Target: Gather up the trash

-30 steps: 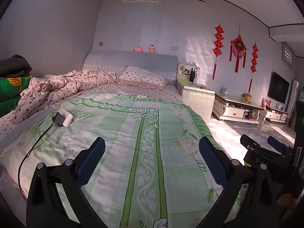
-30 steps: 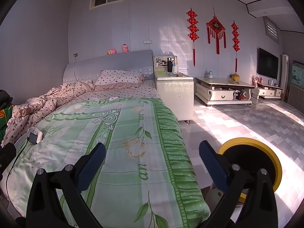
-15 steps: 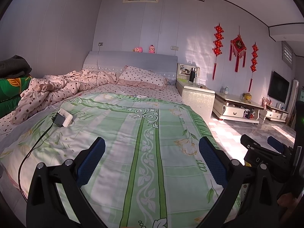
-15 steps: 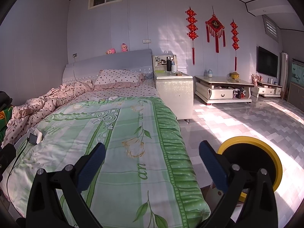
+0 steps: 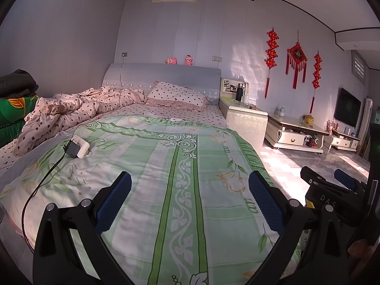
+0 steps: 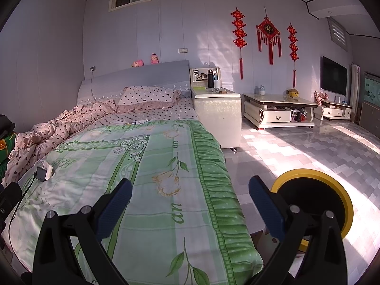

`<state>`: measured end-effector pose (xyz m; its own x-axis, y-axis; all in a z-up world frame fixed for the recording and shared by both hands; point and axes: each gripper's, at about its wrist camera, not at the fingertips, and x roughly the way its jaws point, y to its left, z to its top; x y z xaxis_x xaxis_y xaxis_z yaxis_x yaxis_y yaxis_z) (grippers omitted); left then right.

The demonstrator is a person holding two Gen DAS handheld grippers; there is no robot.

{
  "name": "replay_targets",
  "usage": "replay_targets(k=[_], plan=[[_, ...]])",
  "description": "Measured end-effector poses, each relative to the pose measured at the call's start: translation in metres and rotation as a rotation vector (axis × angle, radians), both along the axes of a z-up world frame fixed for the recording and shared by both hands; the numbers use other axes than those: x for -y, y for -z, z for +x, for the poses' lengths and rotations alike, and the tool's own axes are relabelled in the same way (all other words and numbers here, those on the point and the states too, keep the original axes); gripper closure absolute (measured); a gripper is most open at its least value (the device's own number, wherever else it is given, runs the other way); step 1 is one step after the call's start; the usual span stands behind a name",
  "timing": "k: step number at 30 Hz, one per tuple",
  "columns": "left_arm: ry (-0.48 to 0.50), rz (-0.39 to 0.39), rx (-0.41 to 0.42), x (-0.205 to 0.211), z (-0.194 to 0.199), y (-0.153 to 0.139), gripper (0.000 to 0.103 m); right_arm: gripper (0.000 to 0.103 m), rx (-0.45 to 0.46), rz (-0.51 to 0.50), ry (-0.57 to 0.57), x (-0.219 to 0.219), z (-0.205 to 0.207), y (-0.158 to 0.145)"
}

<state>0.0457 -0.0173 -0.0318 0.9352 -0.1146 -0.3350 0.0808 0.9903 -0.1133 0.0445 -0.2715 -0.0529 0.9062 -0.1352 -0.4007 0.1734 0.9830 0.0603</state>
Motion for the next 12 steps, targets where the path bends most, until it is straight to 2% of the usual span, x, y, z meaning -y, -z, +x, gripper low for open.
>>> replay_targets(k=[12], plan=[[-0.004,0.007,0.004,0.0019,-0.0005,0.0027,0.008,0.008,-0.002,0.001,0.002,0.0014,-0.0015,0.0005]])
